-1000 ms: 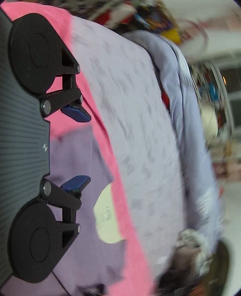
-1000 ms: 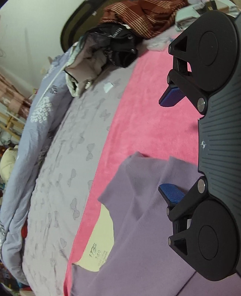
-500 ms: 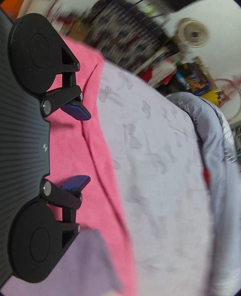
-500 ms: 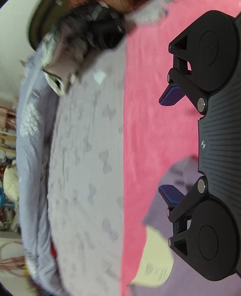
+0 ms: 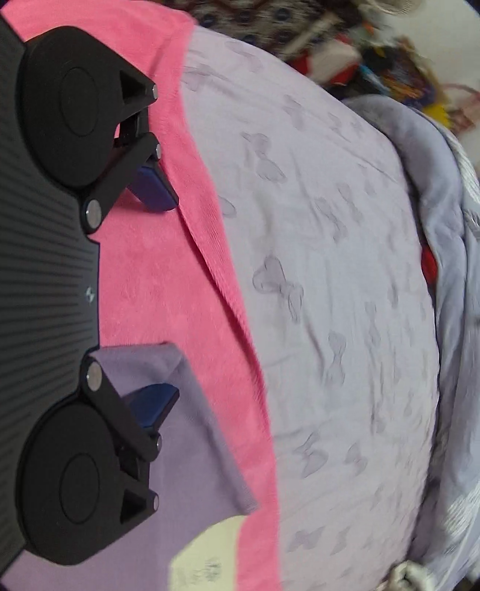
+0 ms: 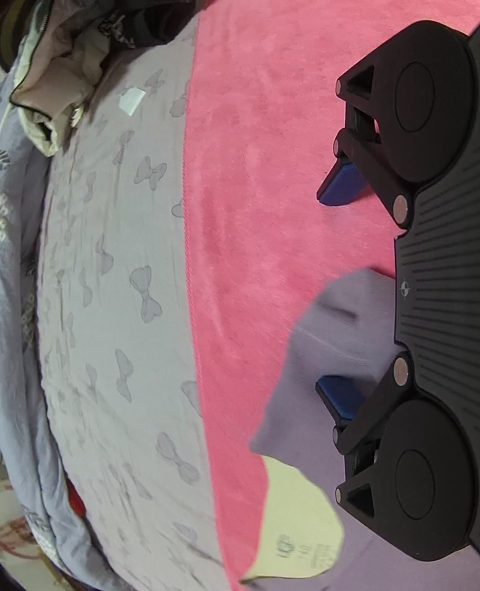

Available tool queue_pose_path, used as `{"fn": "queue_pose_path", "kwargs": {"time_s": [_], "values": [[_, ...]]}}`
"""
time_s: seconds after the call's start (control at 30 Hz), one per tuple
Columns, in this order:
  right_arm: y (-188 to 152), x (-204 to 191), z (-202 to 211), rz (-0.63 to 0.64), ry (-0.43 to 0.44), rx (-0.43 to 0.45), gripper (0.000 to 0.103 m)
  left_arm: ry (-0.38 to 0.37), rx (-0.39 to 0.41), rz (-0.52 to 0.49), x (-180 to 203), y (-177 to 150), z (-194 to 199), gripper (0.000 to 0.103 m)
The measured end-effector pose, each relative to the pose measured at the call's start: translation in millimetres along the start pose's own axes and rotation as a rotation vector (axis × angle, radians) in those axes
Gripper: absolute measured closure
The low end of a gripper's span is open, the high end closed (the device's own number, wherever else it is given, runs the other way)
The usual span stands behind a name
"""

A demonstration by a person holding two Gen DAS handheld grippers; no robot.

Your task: Fold clothes

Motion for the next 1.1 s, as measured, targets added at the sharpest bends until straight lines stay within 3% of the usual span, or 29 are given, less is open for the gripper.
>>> {"fn": "queue_pose_path", "kwargs": {"time_s": [0.07,0.23,0.53,0.67,0.83,1.1], "values": [[-2,-2,16,0.022,-0.016,0.035,0.025,-0.001,0.036,-0.012,-7,-9,20,0.011],[-49,-10,81,0.151,0.014,0.136,0.021,-0.021,0.131,-0.167,-8,-62,98,0.011],[-167,-29,164,0.369,0.127,0.059,0.018,-0.049,0.035,-0.400,16,-220,259,0.011],[-208,-30,200,0.438,0.163,0.027,0.014,-0.102,0.060,-0.610,43,-276,311,0.011],[-256,-24,231,0.448,0.165,-0.009,0.014,-0.129,0.123,-0.883,72,-325,313,0.011],[-311,-46,254,0.404,0.115,0.010,0.013,-0.116,0.219,-0.920,69,-325,278,0.010]]}}
Point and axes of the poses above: each gripper's, at about its wrist camera, not at the fingertips, and z roughly against the way its jaws point, x to its right, y to its top, the point moved 1 cm from there along -z, roughly the way its jaws point, and after that the axes turned 8 degrees about -z, right-handed, at the moved point
